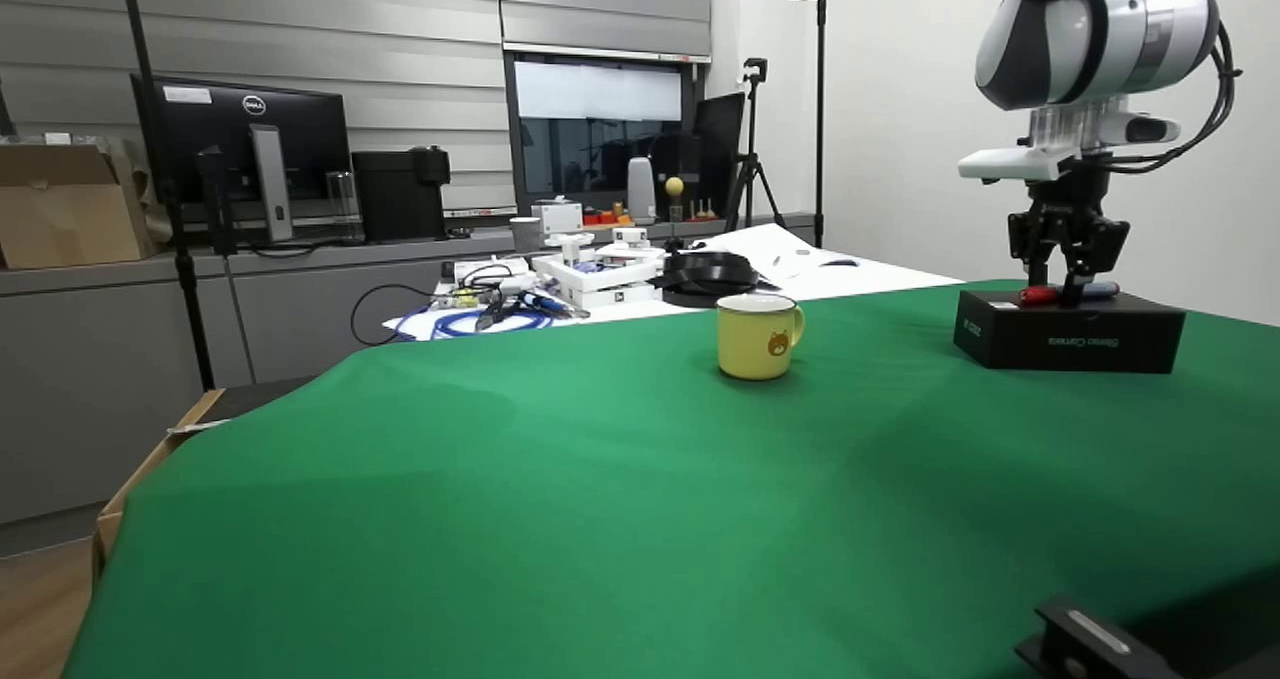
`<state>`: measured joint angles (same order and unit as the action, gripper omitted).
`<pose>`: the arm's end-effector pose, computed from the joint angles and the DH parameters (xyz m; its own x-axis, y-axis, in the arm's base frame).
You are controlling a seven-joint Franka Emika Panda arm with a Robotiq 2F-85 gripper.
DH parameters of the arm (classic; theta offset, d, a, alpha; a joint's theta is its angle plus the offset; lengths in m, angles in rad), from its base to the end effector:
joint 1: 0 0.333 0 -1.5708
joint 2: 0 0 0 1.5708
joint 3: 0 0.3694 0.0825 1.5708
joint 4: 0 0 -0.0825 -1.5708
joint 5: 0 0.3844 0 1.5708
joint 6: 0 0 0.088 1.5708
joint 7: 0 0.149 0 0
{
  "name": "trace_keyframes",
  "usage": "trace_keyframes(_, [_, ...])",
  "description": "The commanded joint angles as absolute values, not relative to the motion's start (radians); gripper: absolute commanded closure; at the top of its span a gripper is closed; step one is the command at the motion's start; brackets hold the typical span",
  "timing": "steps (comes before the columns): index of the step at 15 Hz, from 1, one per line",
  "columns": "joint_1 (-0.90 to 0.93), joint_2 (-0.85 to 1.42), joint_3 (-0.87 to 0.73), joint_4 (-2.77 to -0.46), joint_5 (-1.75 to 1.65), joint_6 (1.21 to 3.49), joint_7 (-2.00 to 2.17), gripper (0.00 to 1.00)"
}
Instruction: Take the marker on the box and put it in the cup
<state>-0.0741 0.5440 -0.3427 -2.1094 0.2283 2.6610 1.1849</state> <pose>0.5562 -0.2480 0.1758 -0.1811 -0.9805 0.0768 -0.9833 0.1793 -0.0303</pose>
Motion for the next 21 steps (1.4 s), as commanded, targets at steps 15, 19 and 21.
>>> trace_keyframes(15, [-0.196, 0.406, -0.075, -2.045, 0.479, 2.395, 0.702, 0.95])
trace_keyframes(19, [-0.189, 0.42, -0.038, -1.989, 0.579, 2.213, 0.588, 0.95])
trace_keyframes(21, [-0.178, 0.422, -0.037, -1.956, 0.606, 2.13, 0.562, 0.95])
